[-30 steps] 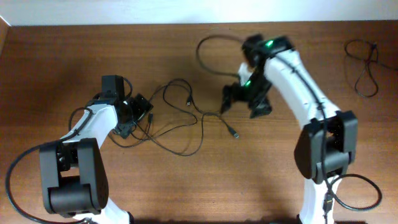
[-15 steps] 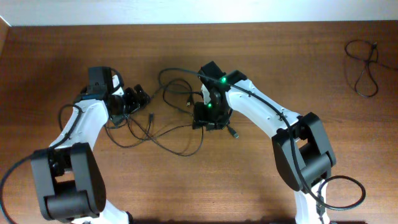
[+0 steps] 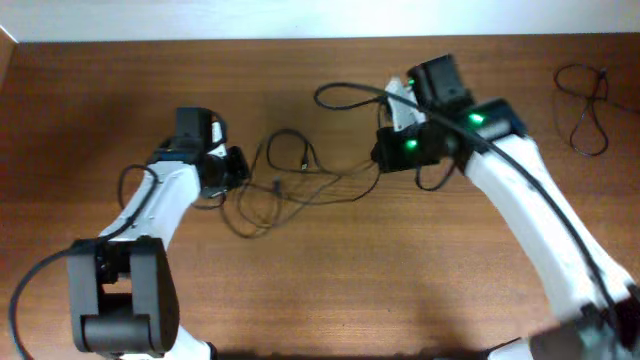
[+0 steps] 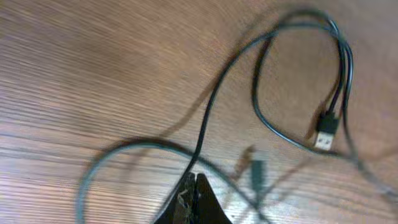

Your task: Untangle cables

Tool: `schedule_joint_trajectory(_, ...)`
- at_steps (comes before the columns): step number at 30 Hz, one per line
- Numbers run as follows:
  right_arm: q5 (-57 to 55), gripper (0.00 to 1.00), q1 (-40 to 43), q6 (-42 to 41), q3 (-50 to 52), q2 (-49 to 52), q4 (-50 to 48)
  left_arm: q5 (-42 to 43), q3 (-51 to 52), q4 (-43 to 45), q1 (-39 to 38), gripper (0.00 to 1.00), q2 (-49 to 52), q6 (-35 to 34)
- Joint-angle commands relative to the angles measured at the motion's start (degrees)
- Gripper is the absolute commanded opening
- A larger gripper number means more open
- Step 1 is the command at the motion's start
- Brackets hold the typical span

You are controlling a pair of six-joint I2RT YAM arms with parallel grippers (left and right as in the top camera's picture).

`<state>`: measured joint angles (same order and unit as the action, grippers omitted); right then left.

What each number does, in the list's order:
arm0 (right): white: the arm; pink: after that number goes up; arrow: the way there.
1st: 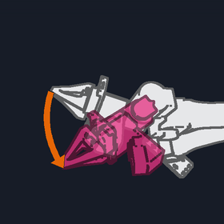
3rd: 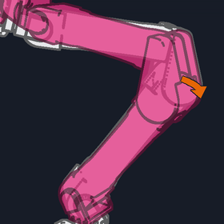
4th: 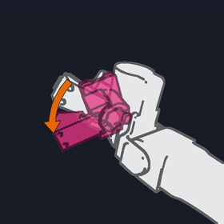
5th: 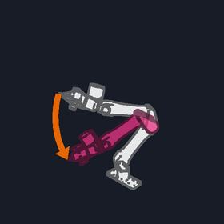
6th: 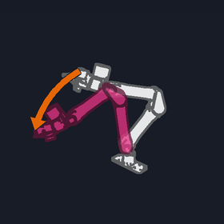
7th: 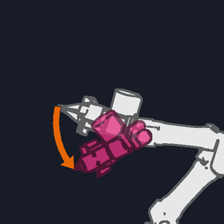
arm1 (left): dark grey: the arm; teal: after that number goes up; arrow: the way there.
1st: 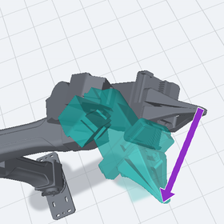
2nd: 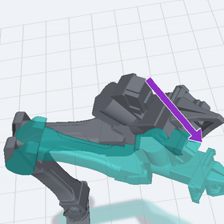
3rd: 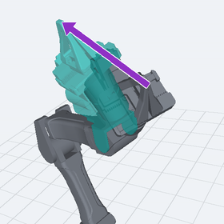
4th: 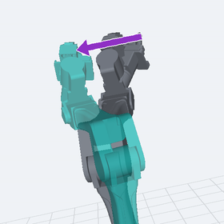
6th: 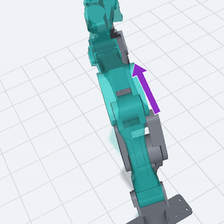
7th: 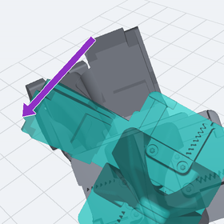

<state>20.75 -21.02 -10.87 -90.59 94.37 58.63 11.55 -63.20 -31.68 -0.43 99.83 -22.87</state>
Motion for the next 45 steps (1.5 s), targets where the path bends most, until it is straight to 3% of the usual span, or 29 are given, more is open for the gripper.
schedule_joint_trajectory(1,-3.04,0.04,-0.31,2.97,-0.46,-7.28,0.24,-4.15,1.49,2.01,-6.34,0.03,1.05,0.66)
schedule_joint_trajectory(3,-3.04,0.04,-0.33,2.97,-0.46,-10.82,0.74,-4.11,1.46,4.87,-9.33,0.14,2.64,0.63)
schedule_joint_trajectory(4,-3.04,0.04,-0.35,2.97,-0.46,-11.65,1.18,-4.11,1.49,5.84,-10.43,0.25,3.52,0.63)
schedule_joint_trajectory(6,-3.06,0.04,-0.33,2.97,-0.46,-12.44,2.97,-4.39,1.49,7.56,-12.2,0.82,5.46,0.66)
schedule_joint_trajectory(7,-3.04,0.04,-0.35,2.97,-0.46,-12.44,4.17,-6.23,1.46,7.89,-12.52,0.91,6.43,0.66)
schedule_joint_trajectory(11,-3.04,0.04,-0.35,2.99,-0.46,-12.44,6.29,-9.22,1.49,8.74,-12.55,0.84,9.05,0.46)
schedule_joint_trajectory(12,-3.04,0.04,-0.33,2.99,-0.46,-12.44,6.36,-9.22,1.49,8.92,-12.55,0.7,9.66,-0.02)
schedule_joint_trajectory(14,-3.08,0.04,-0.33,3.34,-0.46,-12.44,6.36,-9.25,1.49,8.92,-12.55,0.32,10.49,0.0)
schedule_joint_trajectory(15,-3.34,0.04,-0.26,5.73,-0.79,-12.61,6.36,-9.38,1.46,8.9,-12.55,0.0,11.17,0.04)
schedule_joint_trajectory(19,-15.34,0.04,0.72,8.39,-7.37,-13.33,6.84,-10.64,1.49,8.72,-12.55,0.0,11.28,0.04)
schedule_joint_trajectory(22,-46.82,0.04,3.41,5.88,-18.32,-13.9,7.15,-13.31,1.49,8.66,-12.55,0.0,11.28,0.02)
schedule_joint_trajectory(24,-60.74,0.04,6.4,-3.69,-22.8,-13.9,7.19,-13.31,1.49,8.66,-12.55,0.0,11.28,0.02)
schedule_joint_trajectory(25,-58.51,0.04,8.17,-8.0,-23.12,-14.01,7.58,-13.42,1.49,8.7,-12.48,0.0,11.28,0.02)
schedule_joint_trajectory(29,-28.72,0.04,8.98,-6.69,-22.05,-9.4,17.35,-13.51,1.49,8.68,-12.55,0.0,11.63,0.0)
schedule_joint_trajectory(36,-17.51,0.04,8.52,-5.68,-19.87,6.73,38.16,-13.46,1.49,7.82,-12.55,0.03,12.0,0.0)
schedule_joint_trajectory(42,-13.18,0.04,6.58,-5.44,-6.75,8.33,36.52,-13.49,1.49,7.65,-12.55,0.08,12.0,0.02)
schedule_joint_trajectory(45,-7.1,0.04,3.45,-1.03,7.76,7.89,27.61,-13.49,1.49,7.65,-12.55,0.08,12.0,0.0)
